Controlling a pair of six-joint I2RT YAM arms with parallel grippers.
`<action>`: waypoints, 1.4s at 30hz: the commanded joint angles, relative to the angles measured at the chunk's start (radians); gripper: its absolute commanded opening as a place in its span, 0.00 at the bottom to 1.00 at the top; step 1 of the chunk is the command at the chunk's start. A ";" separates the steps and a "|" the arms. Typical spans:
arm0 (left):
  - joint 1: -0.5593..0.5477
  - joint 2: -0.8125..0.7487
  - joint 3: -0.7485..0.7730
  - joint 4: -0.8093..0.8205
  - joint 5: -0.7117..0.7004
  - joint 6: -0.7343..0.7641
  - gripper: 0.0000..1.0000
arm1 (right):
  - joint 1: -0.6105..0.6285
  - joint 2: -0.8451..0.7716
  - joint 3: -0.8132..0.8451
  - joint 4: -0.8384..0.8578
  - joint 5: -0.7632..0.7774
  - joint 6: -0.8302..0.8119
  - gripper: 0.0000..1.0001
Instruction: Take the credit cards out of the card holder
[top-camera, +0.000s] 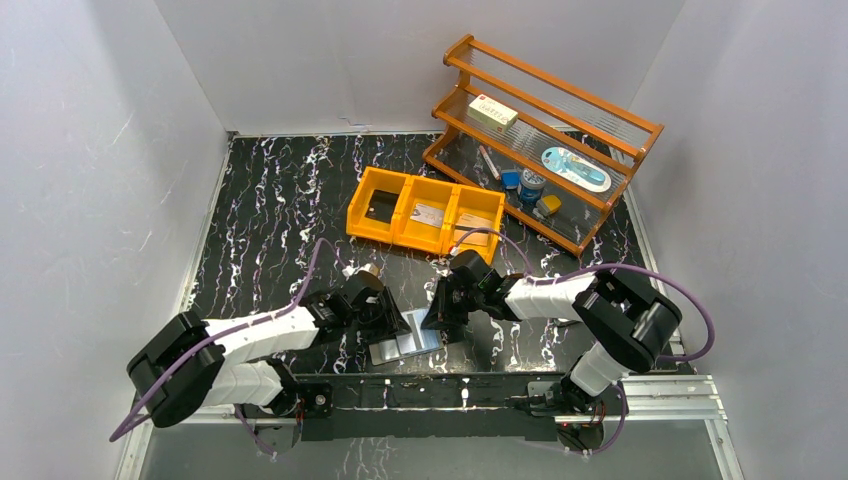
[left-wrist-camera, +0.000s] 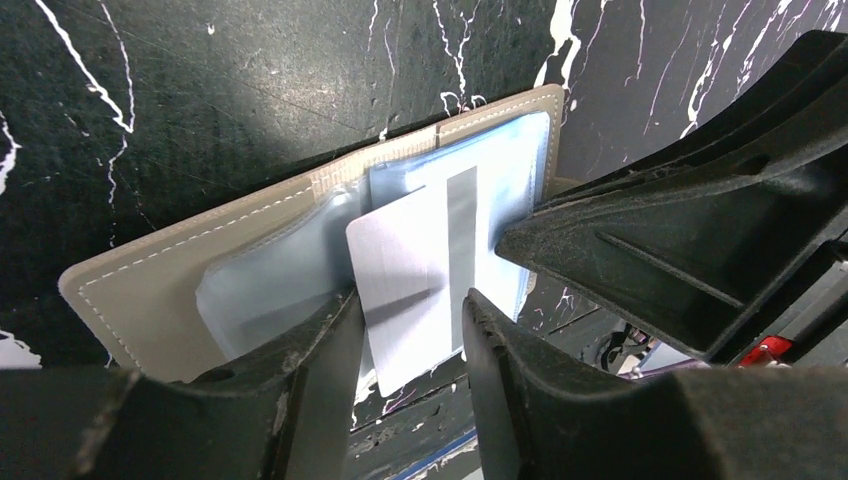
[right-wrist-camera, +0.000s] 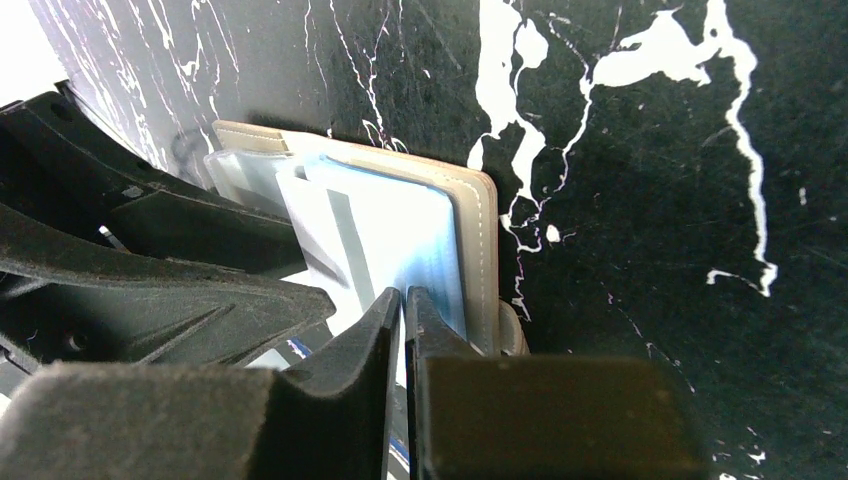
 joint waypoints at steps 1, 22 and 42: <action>-0.001 0.009 -0.056 -0.027 -0.027 -0.031 0.38 | 0.007 0.038 -0.033 -0.055 0.035 -0.014 0.15; 0.000 -0.192 -0.029 -0.190 -0.158 0.011 0.00 | 0.006 -0.024 -0.038 -0.097 0.134 0.009 0.06; 0.000 -0.292 0.119 -0.348 -0.254 0.169 0.00 | 0.011 -0.180 0.136 -0.233 0.169 -0.110 0.36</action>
